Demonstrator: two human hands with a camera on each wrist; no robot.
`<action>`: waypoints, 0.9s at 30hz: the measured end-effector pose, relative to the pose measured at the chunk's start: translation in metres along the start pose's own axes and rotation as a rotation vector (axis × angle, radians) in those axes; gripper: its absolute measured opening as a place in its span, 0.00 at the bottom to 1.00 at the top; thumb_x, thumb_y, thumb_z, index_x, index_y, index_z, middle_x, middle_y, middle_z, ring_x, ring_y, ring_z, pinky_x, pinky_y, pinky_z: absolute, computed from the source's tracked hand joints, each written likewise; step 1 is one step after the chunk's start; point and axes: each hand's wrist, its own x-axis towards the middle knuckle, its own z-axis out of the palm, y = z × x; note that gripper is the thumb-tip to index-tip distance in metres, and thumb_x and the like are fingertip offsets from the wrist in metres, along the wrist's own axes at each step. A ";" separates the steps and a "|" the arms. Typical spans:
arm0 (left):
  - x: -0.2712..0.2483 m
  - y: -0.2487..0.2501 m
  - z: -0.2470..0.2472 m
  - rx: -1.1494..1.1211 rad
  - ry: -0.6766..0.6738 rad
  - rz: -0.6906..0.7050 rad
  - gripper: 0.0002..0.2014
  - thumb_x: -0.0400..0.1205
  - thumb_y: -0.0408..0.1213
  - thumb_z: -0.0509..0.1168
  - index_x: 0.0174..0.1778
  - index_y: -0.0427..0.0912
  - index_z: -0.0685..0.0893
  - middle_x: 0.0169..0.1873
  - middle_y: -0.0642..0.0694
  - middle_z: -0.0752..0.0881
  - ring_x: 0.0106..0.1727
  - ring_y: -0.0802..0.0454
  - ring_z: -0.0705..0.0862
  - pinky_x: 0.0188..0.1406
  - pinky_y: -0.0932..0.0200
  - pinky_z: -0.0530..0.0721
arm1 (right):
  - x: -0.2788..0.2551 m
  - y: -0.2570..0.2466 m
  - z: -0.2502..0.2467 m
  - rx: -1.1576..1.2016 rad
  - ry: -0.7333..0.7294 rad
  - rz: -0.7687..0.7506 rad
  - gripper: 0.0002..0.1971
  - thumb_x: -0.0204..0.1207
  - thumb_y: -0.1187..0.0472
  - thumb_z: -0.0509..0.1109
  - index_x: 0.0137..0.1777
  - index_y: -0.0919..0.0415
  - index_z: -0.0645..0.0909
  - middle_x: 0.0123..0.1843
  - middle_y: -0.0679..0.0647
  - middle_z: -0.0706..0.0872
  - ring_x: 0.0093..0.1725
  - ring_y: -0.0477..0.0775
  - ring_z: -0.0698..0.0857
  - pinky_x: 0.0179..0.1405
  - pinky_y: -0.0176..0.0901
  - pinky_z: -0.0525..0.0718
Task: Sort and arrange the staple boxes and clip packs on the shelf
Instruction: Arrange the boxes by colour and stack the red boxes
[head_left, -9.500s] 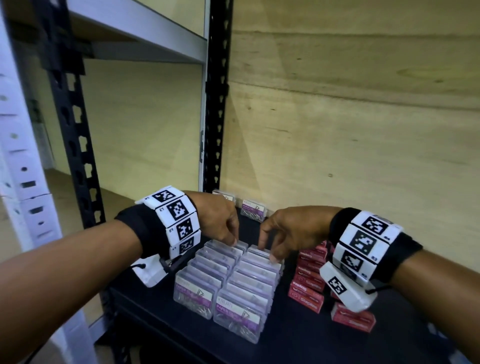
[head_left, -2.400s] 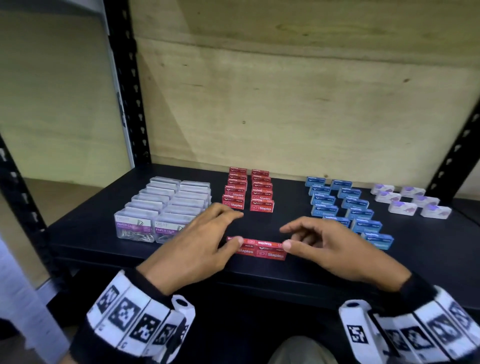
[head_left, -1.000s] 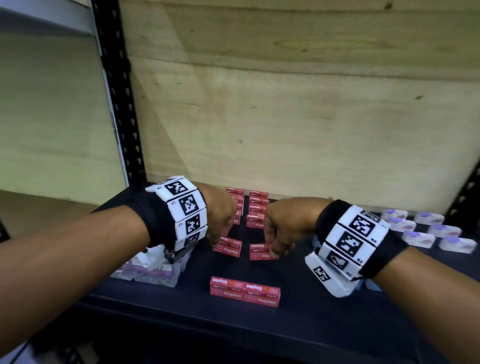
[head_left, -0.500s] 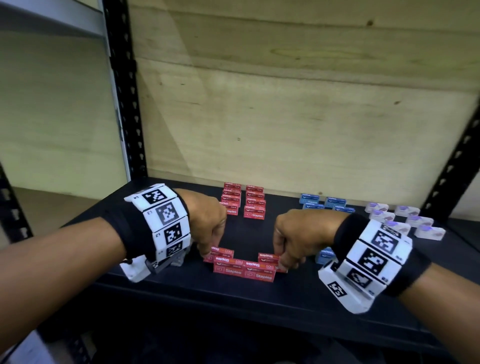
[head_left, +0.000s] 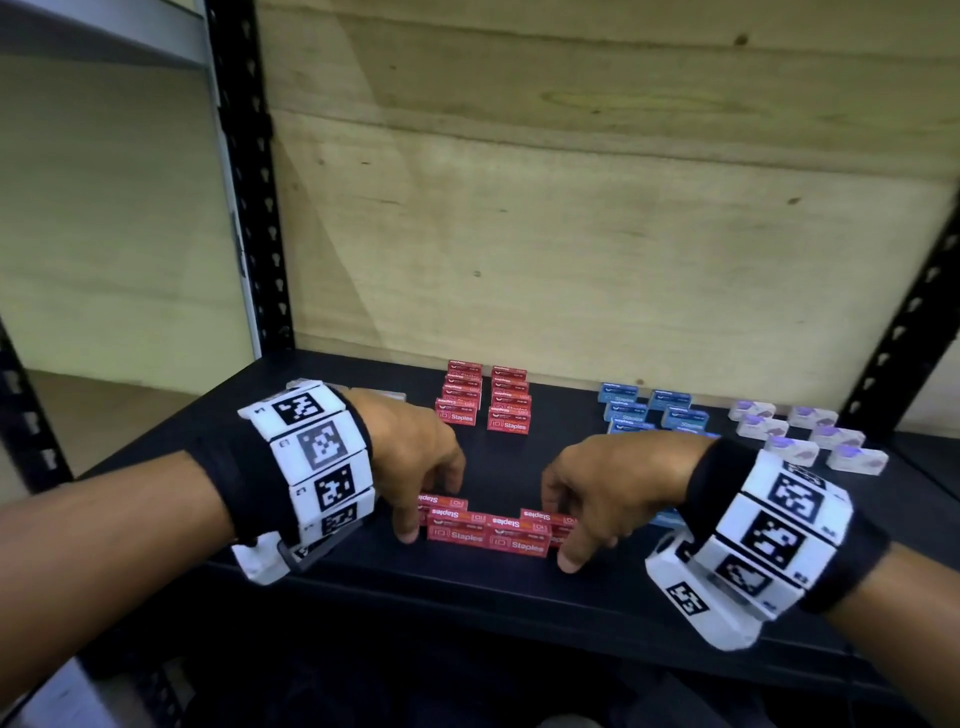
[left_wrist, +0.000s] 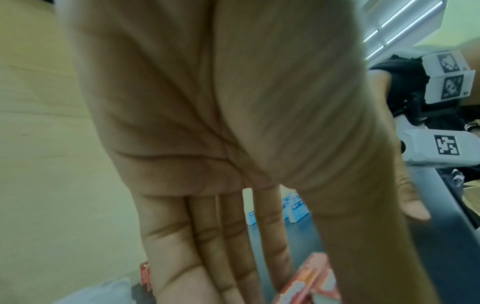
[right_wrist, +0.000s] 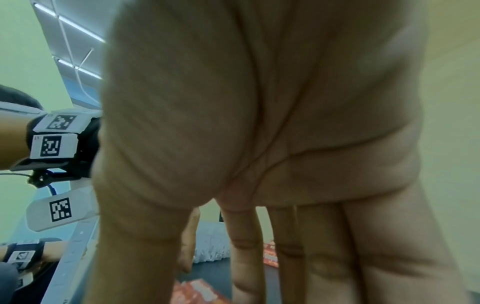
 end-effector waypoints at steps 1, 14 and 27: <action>0.000 0.002 0.001 -0.015 -0.006 0.013 0.31 0.71 0.47 0.80 0.70 0.54 0.78 0.55 0.57 0.85 0.55 0.56 0.83 0.56 0.58 0.83 | 0.000 -0.002 0.002 0.011 -0.002 -0.006 0.24 0.70 0.41 0.79 0.62 0.50 0.81 0.43 0.52 0.93 0.38 0.49 0.89 0.40 0.41 0.84; 0.012 0.016 0.006 -0.064 0.064 0.039 0.21 0.74 0.50 0.77 0.62 0.54 0.83 0.41 0.62 0.81 0.51 0.57 0.83 0.58 0.53 0.84 | 0.018 -0.019 0.010 0.013 0.106 -0.087 0.18 0.73 0.44 0.77 0.58 0.51 0.83 0.43 0.50 0.92 0.45 0.48 0.89 0.37 0.39 0.80; 0.009 0.008 -0.004 -0.173 0.040 0.030 0.25 0.70 0.53 0.79 0.62 0.56 0.83 0.49 0.60 0.87 0.51 0.58 0.87 0.52 0.59 0.85 | 0.021 -0.011 -0.002 0.064 0.054 -0.107 0.25 0.68 0.33 0.75 0.61 0.42 0.81 0.48 0.46 0.92 0.47 0.47 0.90 0.53 0.46 0.87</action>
